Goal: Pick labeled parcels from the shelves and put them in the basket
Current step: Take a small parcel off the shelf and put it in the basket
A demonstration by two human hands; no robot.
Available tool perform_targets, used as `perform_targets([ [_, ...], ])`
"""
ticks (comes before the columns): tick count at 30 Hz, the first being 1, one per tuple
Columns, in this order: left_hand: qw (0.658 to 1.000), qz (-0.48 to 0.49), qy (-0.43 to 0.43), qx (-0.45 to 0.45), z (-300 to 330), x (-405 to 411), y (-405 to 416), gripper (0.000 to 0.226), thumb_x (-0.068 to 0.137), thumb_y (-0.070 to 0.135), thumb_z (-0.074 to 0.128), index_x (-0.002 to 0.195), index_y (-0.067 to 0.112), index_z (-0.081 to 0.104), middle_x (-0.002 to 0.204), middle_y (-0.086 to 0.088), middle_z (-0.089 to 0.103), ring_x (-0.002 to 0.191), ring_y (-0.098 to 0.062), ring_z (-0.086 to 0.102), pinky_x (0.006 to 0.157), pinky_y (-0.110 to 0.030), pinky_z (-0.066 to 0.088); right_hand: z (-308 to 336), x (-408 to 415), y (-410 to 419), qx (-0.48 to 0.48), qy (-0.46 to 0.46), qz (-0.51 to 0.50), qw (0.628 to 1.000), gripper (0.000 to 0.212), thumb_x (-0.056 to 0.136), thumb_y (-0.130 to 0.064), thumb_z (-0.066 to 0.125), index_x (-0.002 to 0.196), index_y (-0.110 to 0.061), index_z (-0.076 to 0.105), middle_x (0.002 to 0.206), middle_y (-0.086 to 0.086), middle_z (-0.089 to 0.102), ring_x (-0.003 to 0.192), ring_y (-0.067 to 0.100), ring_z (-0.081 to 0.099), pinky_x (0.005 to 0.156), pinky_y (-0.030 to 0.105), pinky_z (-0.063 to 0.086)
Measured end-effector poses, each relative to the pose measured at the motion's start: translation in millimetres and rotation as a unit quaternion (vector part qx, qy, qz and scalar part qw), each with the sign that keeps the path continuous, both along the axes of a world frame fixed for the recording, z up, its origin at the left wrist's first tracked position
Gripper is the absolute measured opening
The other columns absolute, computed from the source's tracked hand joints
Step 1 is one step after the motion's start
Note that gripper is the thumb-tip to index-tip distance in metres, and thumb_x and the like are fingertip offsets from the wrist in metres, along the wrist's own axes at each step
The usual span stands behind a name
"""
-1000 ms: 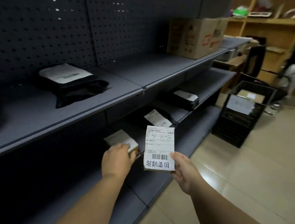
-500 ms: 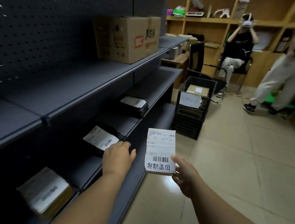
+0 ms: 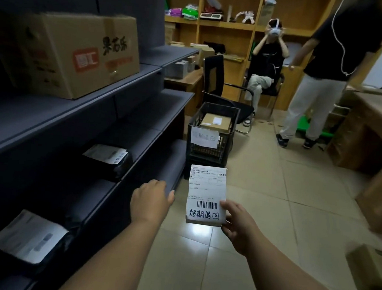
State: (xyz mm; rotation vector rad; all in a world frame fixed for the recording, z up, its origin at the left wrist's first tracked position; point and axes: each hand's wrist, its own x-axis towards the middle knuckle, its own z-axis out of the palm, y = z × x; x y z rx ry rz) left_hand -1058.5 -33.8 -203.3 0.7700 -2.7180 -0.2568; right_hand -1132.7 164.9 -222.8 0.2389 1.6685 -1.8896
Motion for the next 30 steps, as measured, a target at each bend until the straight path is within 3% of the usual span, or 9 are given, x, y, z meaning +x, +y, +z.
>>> perform_targets([
  [15,0.998,-0.052,-0.014,-0.017,-4.3,-186.7,-37.6,0.032,0.09,0.043,0.049,0.104,0.019,0.064,0.105,-0.001,0.065,0.097,-0.023,0.059,0.078,-0.033,0.04,-11.5,-169.9,-33.8,0.008,0.0,-0.049,0.999,0.013,0.084,-0.026,0.064,0.096,-0.022,0.061,0.092,0.007,0.067,0.078,0.019,0.062,0.084,0.031,0.042],
  [22,0.997,-0.068,-0.024,-0.026,-4.7,-310.3,-101.0,0.032,0.089,0.044,0.048,0.105,0.02,0.064,0.107,0.0,0.064,0.099,-0.023,0.058,0.079,-0.034,0.04,-4.1,-289.4,-97.2,-0.008,-0.009,-0.073,0.997,0.008,0.085,-0.023,0.063,0.092,-0.02,0.059,0.084,0.006,0.067,0.073,0.018,0.062,0.066,0.027,0.045],
  [26,0.995,-0.082,-0.029,-0.043,-0.8,-379.0,-130.0,0.031,0.089,0.044,0.047,0.101,0.021,0.064,0.103,0.001,0.065,0.097,-0.021,0.059,0.076,-0.033,0.039,4.0,-355.2,-125.2,-0.02,-0.007,-0.084,0.996,0.003,0.086,-0.02,0.062,0.088,-0.018,0.06,0.062,-0.001,0.071,0.059,0.015,0.059,0.058,0.022,0.036],
  [30,0.995,-0.094,-0.023,-0.034,-1.5,-437.7,-147.4,0.031,0.089,0.044,0.047,0.102,0.02,0.064,0.102,0.001,0.064,0.096,-0.021,0.059,0.077,-0.033,0.039,5.5,-408.1,-140.6,-0.022,-0.011,-0.098,0.995,0.003,0.086,-0.02,0.062,0.087,-0.019,0.059,0.068,0.0,0.069,0.06,0.013,0.06,0.059,0.023,0.041],
])
